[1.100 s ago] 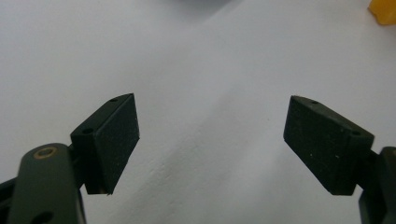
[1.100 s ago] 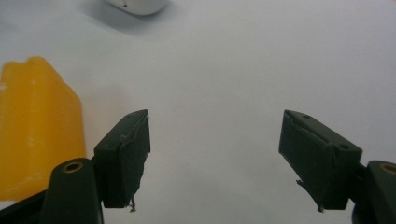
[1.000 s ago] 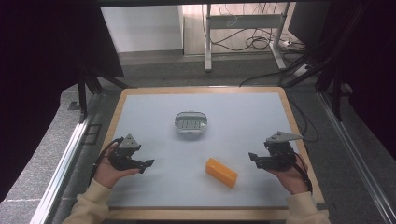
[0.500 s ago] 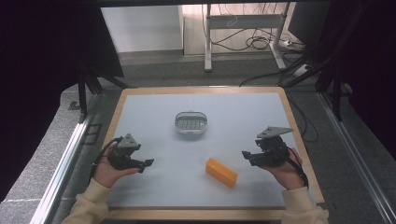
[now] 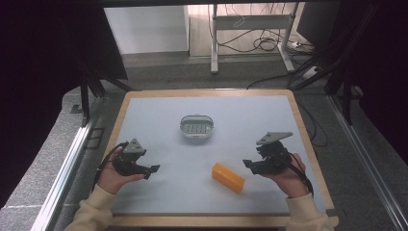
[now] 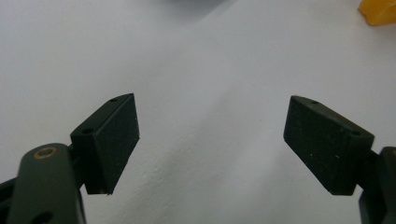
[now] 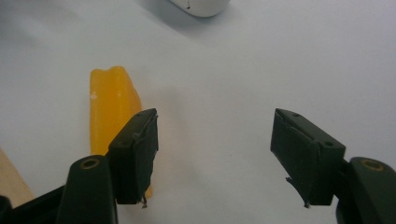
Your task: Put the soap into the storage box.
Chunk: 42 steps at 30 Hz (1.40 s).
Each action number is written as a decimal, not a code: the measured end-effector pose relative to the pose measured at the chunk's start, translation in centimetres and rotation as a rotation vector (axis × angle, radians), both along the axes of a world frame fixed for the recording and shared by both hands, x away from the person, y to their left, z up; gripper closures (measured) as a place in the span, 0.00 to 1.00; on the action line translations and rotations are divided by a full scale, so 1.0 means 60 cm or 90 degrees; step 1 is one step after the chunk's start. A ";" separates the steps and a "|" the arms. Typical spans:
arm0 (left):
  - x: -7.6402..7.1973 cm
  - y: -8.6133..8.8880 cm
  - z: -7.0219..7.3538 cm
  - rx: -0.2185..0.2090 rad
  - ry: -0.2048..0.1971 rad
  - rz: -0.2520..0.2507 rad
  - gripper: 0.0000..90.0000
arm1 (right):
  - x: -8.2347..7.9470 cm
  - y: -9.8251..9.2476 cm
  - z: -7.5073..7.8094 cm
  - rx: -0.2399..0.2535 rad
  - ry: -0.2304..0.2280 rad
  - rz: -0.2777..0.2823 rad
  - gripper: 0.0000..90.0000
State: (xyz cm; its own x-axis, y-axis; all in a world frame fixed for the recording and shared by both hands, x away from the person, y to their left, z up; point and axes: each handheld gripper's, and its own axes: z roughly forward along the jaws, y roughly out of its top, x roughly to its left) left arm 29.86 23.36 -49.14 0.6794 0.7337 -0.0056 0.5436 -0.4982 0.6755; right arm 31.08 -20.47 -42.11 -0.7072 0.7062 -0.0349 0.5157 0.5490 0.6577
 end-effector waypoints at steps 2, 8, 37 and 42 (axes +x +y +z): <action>0.000 0.000 0.000 0.002 -0.002 -0.002 0.20 | -0.001 0.002 0.001 0.001 0.001 0.000 0.36; -0.001 -0.002 -0.001 0.003 0.000 -0.002 0.20 | -0.006 0.011 0.002 -0.013 0.004 0.010 0.37; -0.001 -0.005 -0.001 0.000 -0.001 -0.010 0.20 | -0.006 0.079 -0.013 -0.062 0.061 0.072 0.37; -0.002 -0.008 -0.001 0.002 -0.001 -0.011 0.20 | -0.001 0.088 -0.017 -0.069 0.071 0.078 0.37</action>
